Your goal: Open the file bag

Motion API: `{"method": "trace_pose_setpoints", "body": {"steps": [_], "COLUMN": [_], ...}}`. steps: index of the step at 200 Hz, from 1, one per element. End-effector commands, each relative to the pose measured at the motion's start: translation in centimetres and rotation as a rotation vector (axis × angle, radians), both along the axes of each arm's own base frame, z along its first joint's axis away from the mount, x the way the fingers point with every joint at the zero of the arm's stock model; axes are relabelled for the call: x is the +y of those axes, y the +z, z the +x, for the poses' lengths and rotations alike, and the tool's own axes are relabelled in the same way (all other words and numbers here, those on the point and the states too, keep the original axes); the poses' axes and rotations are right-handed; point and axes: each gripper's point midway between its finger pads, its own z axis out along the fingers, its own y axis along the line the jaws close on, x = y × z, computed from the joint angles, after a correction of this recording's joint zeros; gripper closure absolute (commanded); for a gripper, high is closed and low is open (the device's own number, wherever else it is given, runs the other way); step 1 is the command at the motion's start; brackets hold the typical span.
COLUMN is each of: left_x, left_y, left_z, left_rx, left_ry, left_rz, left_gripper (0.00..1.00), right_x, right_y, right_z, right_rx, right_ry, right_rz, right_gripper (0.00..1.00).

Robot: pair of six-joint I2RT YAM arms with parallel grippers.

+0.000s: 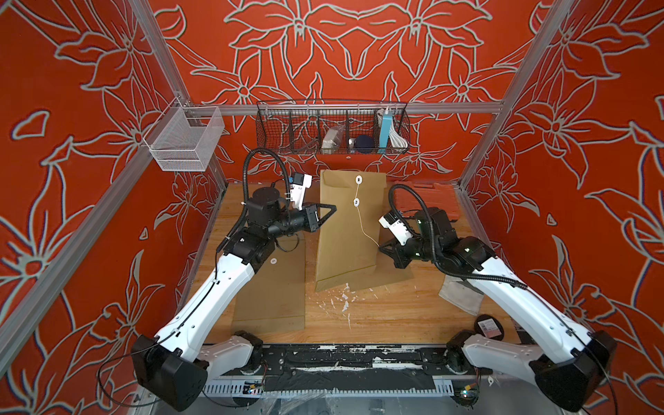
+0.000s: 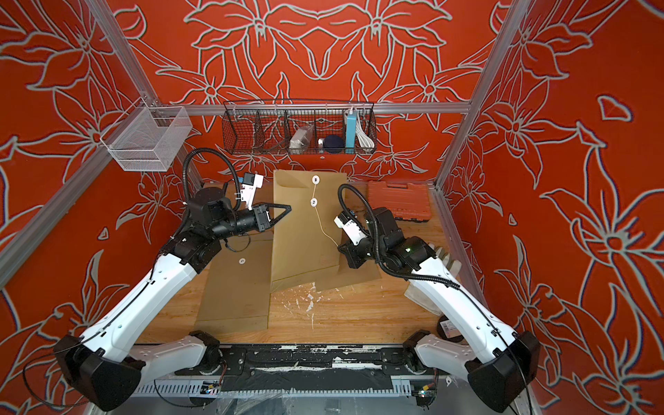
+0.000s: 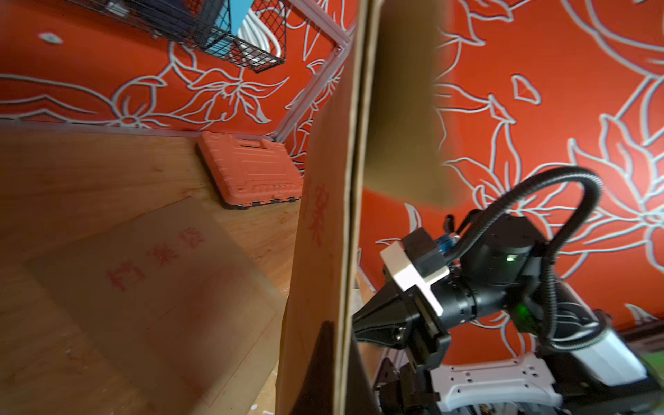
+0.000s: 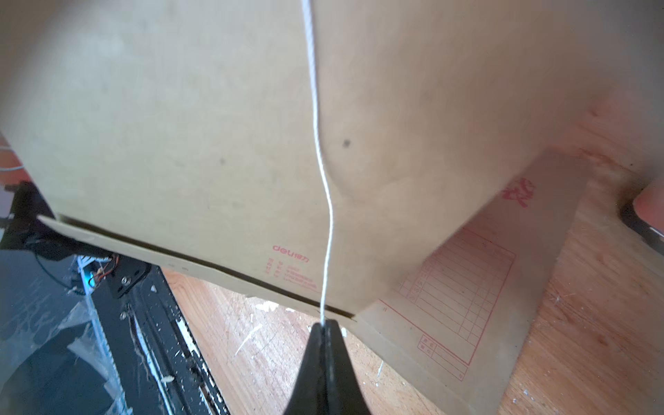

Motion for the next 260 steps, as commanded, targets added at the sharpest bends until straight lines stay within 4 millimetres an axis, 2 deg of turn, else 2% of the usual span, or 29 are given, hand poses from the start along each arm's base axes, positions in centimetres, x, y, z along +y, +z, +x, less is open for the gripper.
{"method": "trace_pose_setpoints", "body": {"steps": [1,45,74,96,161,222,238,260], "left_x": [0.7,-1.1,-2.0,-2.3,-2.3,-1.7,-1.6,-1.2], "left_y": [0.3,1.0,1.9,2.7,4.9,4.7,4.7,5.0], "left_z": [-0.8,-1.8,-1.3,-0.3,0.9,1.4,1.8,2.3], "left_rx": [-0.115,-0.220,-0.271,-0.295,-0.340,-0.344,-0.342,-0.335], "left_ry": [0.122,0.180,0.218,0.255,0.311,0.354,0.376,0.420], "left_rz": [0.166,0.270,0.325,0.341,0.328,0.343,0.349,0.332], "left_gripper": [1.00,1.00,1.00,1.00,1.00,1.00,1.00,1.00], "right_x": [0.0,0.1,-0.3,-0.2,3.7,6.0,6.3,6.4], "right_y": [1.4,2.1,3.9,4.4,3.7,4.8,4.9,5.2], "right_z": [1.0,1.3,2.3,3.0,0.9,-1.3,-1.3,-0.3], "right_rx": [-0.045,-0.063,-0.127,-0.150,-0.055,-0.008,-0.009,-0.014], "right_ry": [-0.060,-0.045,-0.067,-0.084,0.109,0.245,0.245,0.206], "right_rz": [0.030,0.016,-0.008,-0.002,0.172,0.293,0.303,0.307], "right_gripper": [1.00,1.00,1.00,1.00,1.00,1.00,1.00,1.00]}}
